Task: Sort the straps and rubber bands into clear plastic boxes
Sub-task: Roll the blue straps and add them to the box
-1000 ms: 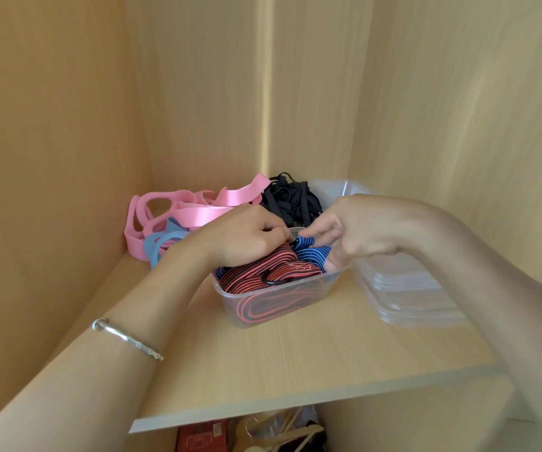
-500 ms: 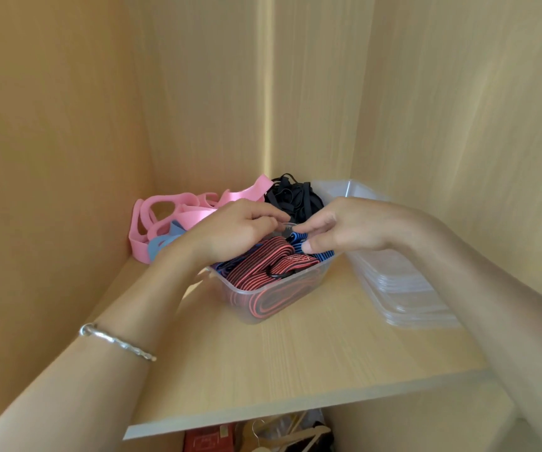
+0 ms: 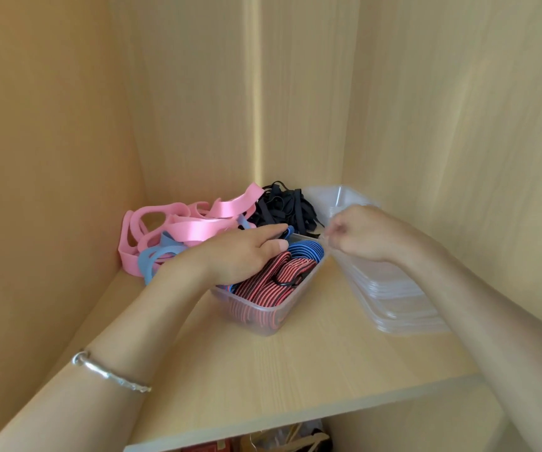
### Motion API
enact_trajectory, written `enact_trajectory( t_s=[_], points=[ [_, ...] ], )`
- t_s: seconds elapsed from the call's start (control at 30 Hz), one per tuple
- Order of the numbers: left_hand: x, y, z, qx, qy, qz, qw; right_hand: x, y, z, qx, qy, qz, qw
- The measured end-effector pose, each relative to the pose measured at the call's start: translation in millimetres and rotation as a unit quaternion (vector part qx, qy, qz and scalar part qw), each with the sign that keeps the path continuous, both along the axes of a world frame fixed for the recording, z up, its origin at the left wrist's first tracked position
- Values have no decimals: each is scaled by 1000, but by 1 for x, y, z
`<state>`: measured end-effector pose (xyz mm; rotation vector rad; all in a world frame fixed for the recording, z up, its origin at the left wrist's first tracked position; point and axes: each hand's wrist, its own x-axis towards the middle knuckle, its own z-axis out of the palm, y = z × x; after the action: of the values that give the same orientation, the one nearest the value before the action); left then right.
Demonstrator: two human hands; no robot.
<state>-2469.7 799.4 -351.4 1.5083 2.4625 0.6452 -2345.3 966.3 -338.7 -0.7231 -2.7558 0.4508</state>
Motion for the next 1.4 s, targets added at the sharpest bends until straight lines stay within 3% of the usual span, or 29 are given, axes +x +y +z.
enact_trajectory(
  t_s=[0.17, 0.23, 0.3, 0.57, 0.77, 0.93, 1.03, 1.13, 1.27, 1.33, 1.4],
  points=[
    [22, 19, -8, -25, 121, 123, 985, 11, 8, -7, 23, -133, -89, 987],
    [29, 20, -8, -47, 192, 121, 973, 12, 6, -10, 21, -152, -98, 983],
    [29, 20, -7, -6, 214, 109, 971, 9, 4, -12, 27, -143, -102, 984],
    [18, 12, -2, 148, 133, 174, 964, 0, -11, -12, 58, -136, -120, 982],
    [-4, 9, -5, 251, 85, 162, 950, 0, -7, -2, -2, -123, -121, 985],
    [-13, 3, -5, 258, 44, 161, 952, 4, -1, 17, -19, -68, -122, 990],
    [-17, 2, -7, 297, 17, 154, 942, 9, -4, 26, 42, -28, -133, 990],
    [-16, 1, -5, 343, -10, 139, 929, 13, -9, 30, 104, 86, -140, 981],
    [-17, 1, -4, 402, -76, 140, 902, 10, -12, 19, 151, 307, 14, 939],
    [-22, 0, -4, 447, -126, 145, 874, 7, -10, 11, 114, 341, 121, 925],
    [-27, -3, -1, 498, -170, 152, 837, 3, -6, 2, 56, 336, 164, 926]
  ],
)
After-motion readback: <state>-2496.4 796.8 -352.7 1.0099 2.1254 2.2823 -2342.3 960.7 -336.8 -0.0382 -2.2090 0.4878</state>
